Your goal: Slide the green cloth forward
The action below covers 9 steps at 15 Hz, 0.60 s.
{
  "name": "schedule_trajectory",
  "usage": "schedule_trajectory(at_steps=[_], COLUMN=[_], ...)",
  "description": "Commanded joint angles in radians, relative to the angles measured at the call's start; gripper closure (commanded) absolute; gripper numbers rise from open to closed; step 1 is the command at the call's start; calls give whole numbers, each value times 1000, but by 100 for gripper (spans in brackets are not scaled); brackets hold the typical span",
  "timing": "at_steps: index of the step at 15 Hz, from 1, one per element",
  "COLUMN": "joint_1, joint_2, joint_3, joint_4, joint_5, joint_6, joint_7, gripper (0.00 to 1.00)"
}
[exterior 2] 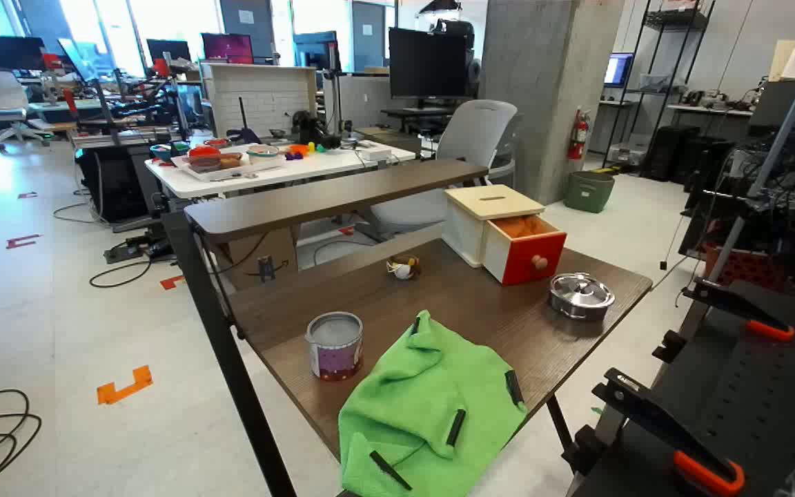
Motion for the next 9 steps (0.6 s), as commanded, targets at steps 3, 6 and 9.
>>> schedule_trajectory(at_steps=[3, 6, 9], joint_1=[-25, -25, -27], joint_2=[5, 5, 2], joint_3=[20, 20, 22], joint_4=[6, 7, -1], joint_5=[13, 13, 11], joint_6=[-5, -5, 4], joint_7=[-12, -12, -13], gripper=[0, 0, 0])
